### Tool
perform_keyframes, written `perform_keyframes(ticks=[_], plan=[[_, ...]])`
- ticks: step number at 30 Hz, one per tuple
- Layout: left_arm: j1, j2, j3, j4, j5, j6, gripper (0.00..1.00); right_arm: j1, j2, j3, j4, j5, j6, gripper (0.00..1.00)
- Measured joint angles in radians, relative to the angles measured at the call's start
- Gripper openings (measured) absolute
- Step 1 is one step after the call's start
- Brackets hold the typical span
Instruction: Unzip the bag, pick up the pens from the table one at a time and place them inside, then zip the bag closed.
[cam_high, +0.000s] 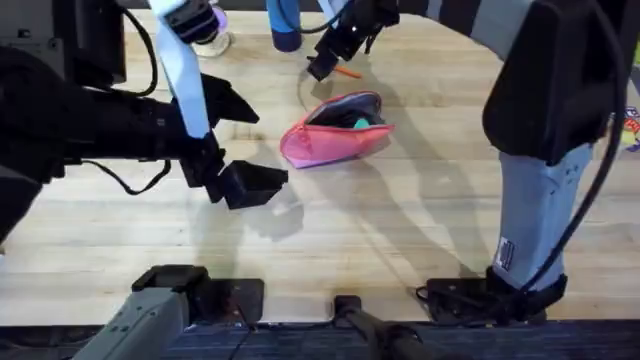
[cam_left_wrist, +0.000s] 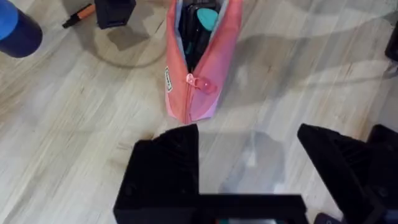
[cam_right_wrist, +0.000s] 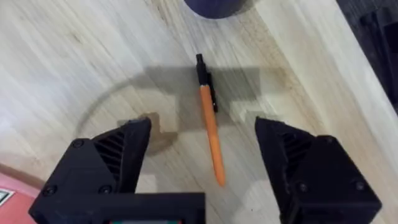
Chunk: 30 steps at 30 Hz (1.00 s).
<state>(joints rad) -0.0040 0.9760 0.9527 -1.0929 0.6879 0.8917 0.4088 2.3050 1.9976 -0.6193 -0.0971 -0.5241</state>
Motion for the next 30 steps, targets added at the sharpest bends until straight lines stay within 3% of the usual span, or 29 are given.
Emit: perform_keyframes(ticks=[18,22,26,30], plan=[[0.000,0.000,0.000,-0.017,0.000,0.000,0.993,-0.047,0.071,0.005,0.020,-0.012,-0.030,0.991],[0.000,0.000,0.000,-0.017,0.000,0.000,0.993,-0.047,0.074,0.005,0.019,-0.013,-0.033,0.757],[0.000,0.000,0.000,-0.018,0.000,0.000,0.993,-0.044,0.079,0.005,0.016,-0.016,-0.033,0.407],[0.000,0.000,0.000,-0.018,0.000,0.000,0.993,-0.040,0.079,0.005,-0.001,-0.023,-0.034,0.254]])
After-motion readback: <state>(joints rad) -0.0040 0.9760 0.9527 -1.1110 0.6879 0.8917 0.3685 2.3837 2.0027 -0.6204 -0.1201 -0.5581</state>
